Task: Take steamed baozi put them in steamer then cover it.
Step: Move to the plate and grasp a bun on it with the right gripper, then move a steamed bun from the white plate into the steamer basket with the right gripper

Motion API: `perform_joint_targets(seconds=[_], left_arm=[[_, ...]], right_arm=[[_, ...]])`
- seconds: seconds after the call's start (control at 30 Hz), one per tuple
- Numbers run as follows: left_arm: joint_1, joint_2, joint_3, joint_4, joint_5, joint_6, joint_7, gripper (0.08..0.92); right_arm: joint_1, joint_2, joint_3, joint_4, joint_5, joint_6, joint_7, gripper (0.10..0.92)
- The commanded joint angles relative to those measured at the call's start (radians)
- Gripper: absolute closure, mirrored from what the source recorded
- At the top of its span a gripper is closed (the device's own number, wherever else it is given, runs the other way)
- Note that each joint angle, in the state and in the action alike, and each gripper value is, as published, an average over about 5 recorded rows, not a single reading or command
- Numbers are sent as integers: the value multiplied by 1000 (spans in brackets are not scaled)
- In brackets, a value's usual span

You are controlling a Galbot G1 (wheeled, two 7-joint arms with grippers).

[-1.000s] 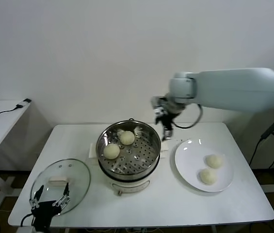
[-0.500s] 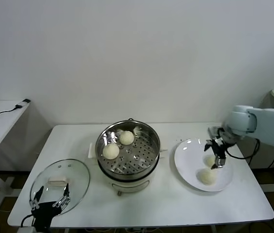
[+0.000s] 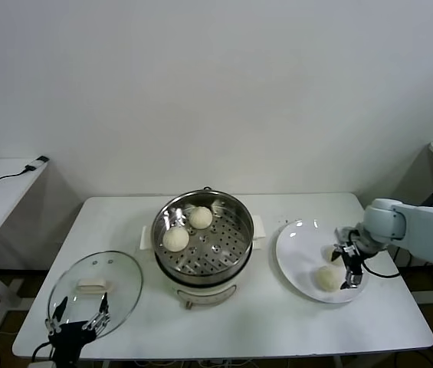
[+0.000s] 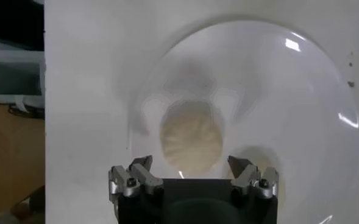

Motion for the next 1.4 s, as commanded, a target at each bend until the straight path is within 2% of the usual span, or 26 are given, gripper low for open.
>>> perform_joint_targets(seconds=[0.03,0.37,0.63,0.83,1.0,1.2,1.4], left_arm=[[1,1,1,0,2,-1,0,177],[1,2,0,0,6,-2,-1,177],[-2,-1,5,1,11,-1,-1,177],[1,-5,9,0,16,-5,-2,177],[4,-4,9,0,21,-8,-2,177],[5,0,13,0,29,-10,0,177],[4,3,13,0,37,-9,1,177]], right_arm=[[-140,1,122,-35,-33,-20,36,203],[-154,27,132,-45,-31,-26,45,204],[-134,33,133,-54,-35,-19,40,310],[-37,28,89,-35,-56,21,-12,337],[287,88,-62,-20,-49,144,-115,339],[669,261,-154,41,82,334,-243,339],[767,418,-62,185,147,528,-346,338]])
